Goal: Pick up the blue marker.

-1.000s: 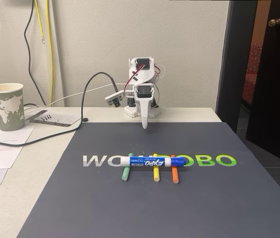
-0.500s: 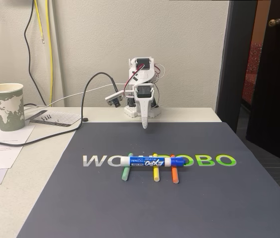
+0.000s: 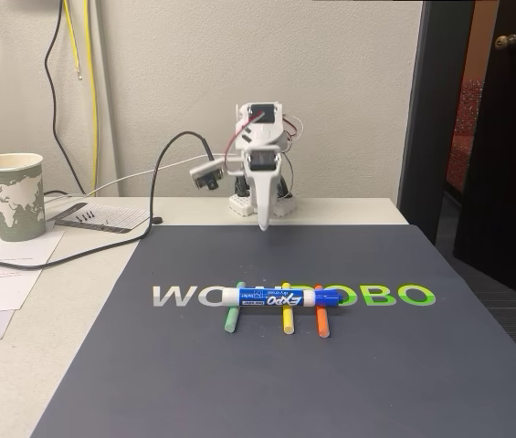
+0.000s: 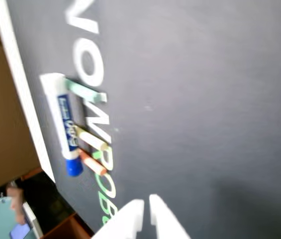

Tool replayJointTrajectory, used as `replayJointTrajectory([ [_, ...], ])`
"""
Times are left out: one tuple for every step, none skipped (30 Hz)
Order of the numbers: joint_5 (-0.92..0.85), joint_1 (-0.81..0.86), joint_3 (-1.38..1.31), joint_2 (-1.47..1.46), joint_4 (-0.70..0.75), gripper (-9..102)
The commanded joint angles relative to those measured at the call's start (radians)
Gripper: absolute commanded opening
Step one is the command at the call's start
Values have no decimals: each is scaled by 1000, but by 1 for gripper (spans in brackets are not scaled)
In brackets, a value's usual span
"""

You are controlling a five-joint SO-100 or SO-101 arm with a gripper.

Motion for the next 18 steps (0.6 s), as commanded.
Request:
replayJointTrajectory([
  [-6,17,-199,-247,-25,0],
  [-8,21,-241,-299,-25,0],
  [-8,28,-272,-345,-29,0],
  [-8,31,-299,-387,-35,0],
  [-8,32,-325,-428,-41,0],
  [-3,32,-353,-472,-48,0],
  [0,32,-380,-514,-52,0],
  [2,32,-410,-557,-55,0],
  [8,32,-439,-600,-55,0],
  [15,31,-468,-641,-57,0],
  [20,29,-499,-678,-54,0],
  [25,28,-532,-715,-48,0],
  [28,28,-565,-749,-40,0],
  [32,26,-594,-781,-35,0],
  [35,26,-624,-811,-26,0],
  [40,26,-655,-844,-18,0],
  [43,28,-683,-873,-11,0],
  [44,28,-710,-900,-2,0],
])
